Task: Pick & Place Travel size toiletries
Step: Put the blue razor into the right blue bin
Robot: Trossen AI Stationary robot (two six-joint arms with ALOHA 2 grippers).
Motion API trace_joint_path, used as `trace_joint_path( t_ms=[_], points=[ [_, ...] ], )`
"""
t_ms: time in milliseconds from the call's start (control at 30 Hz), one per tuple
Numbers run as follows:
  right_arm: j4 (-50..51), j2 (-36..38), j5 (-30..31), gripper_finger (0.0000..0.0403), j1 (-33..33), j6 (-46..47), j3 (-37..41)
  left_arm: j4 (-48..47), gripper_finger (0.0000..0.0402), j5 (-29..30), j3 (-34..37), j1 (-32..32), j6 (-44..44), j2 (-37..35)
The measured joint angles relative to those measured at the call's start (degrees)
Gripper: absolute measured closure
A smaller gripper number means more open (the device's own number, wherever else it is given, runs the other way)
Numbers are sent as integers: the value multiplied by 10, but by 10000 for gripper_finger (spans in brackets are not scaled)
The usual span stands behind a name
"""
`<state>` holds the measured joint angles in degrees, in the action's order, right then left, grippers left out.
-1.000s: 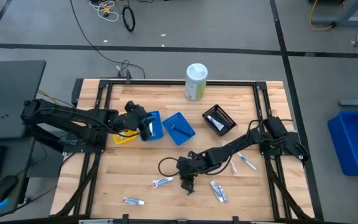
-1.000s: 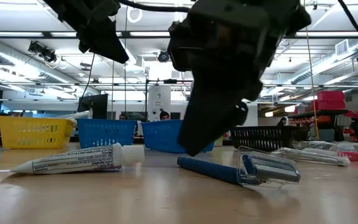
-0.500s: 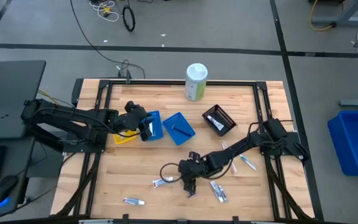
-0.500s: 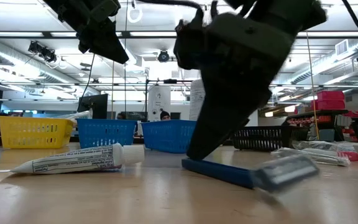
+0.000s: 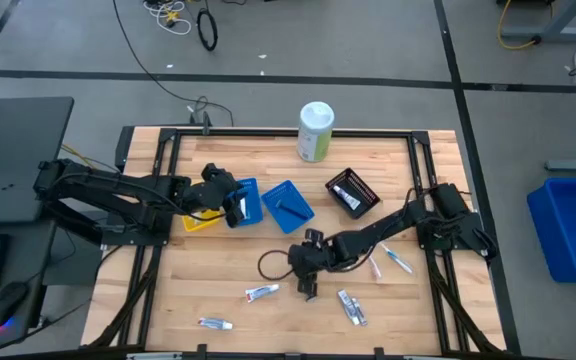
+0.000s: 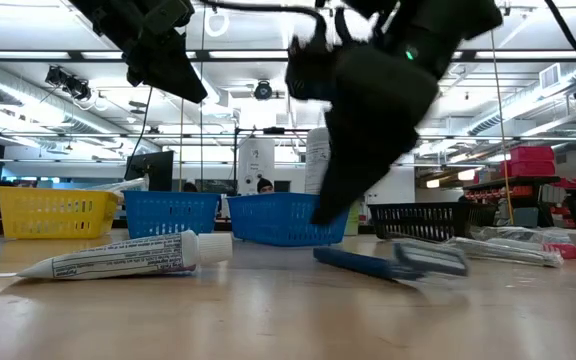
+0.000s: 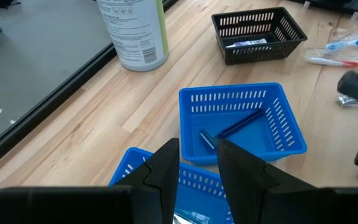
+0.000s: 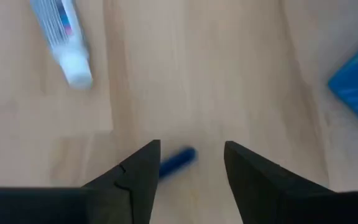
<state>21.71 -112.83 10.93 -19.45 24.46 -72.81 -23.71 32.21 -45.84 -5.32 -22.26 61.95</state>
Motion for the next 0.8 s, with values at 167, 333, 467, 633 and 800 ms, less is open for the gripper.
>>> trace_joint_path(
  t_ms=[167, 333, 467, 633, 800],
  points=[
    [7, 20, -19, 211, 1, 29, 0, 0, 285, 0, 0, 0, 0, 0],
    [5, 9, -26, 208, -17, 82, 0, 0, 285, 0, 0, 0, 0, 0],
    [-1, -14, -17, 212, -23, 130, 8, 0, 285, -1, 0, 0, 0, 0],
    [-16, -30, 26, 223, -26, 115, 19, 0, 285, -1, 0, 0, 0, 0],
    [-16, -31, 40, 253, -26, 71, 25, 0, 285, 0, 0, 0, 0, 0]
  ],
)
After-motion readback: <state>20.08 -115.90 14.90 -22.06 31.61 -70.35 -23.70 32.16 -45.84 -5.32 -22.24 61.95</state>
